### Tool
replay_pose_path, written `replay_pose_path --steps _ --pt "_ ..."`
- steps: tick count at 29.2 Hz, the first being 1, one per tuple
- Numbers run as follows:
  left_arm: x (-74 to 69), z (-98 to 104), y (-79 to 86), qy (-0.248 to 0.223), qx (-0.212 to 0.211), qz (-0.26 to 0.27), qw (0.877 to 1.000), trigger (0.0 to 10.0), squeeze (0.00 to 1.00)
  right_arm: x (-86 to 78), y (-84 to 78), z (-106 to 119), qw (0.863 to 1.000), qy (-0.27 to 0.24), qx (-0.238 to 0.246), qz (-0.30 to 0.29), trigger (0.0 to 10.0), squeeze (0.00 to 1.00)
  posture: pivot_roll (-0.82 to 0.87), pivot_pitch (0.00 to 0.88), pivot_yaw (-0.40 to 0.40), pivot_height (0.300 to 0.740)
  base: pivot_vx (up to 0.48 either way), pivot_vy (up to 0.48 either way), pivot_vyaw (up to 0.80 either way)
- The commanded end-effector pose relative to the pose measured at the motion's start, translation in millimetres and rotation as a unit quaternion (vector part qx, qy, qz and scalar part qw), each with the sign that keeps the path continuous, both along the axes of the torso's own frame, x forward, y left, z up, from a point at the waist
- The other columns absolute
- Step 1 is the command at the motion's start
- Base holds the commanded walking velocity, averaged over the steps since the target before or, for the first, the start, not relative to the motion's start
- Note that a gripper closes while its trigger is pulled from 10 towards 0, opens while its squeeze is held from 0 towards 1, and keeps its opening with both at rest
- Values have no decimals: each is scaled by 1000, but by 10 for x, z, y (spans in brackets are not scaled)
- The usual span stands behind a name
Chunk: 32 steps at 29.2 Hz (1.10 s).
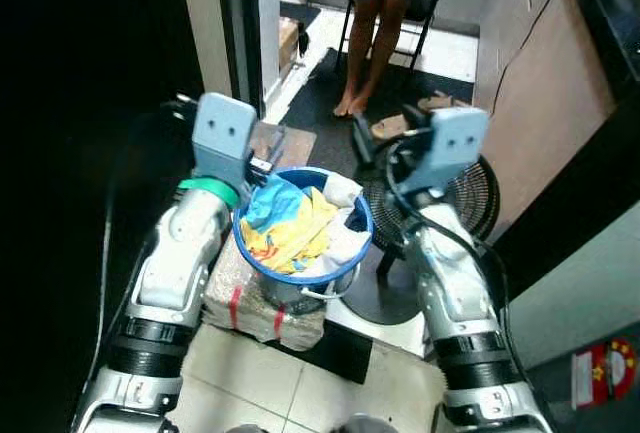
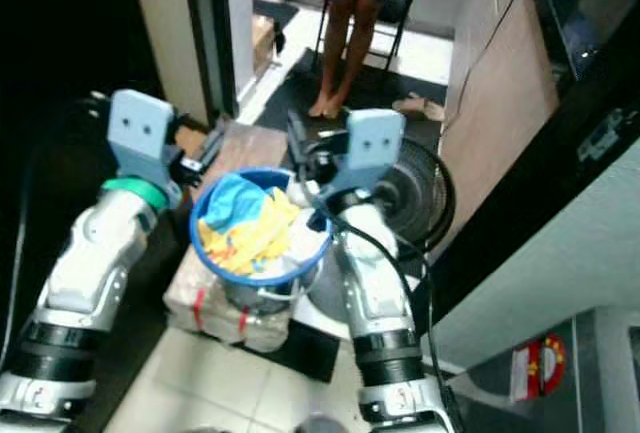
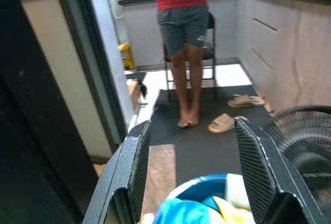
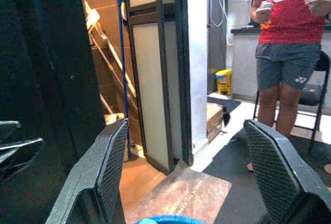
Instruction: Clothes washing
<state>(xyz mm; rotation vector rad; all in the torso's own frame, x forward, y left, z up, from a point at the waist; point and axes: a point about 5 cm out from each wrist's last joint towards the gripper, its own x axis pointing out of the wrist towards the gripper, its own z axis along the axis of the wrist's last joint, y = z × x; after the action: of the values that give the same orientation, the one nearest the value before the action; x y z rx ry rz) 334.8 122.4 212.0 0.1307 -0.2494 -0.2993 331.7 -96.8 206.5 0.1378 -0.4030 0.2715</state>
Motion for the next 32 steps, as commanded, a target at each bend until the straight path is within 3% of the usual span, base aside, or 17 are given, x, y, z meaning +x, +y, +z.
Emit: replay_pose_path --steps 1,14,32 --pt "-4 -45 -43 10 0 -6 1000 10000 0 2 -61 -27 1000 5 -1 -10 10000 0 -54 0 25 740 480 0 0" --pt "-2 -58 -41 16 -5 -5 1000 10000 0 -3 -53 -29 1000 5 0 -9 10000 0 -54 0 27 740 425 0 0" --pt "-14 -53 -56 15 -4 -13 1000 10000 0 -6 -43 -30 1000 5 1 -7 10000 0 -53 0 30 740 0 0 0"
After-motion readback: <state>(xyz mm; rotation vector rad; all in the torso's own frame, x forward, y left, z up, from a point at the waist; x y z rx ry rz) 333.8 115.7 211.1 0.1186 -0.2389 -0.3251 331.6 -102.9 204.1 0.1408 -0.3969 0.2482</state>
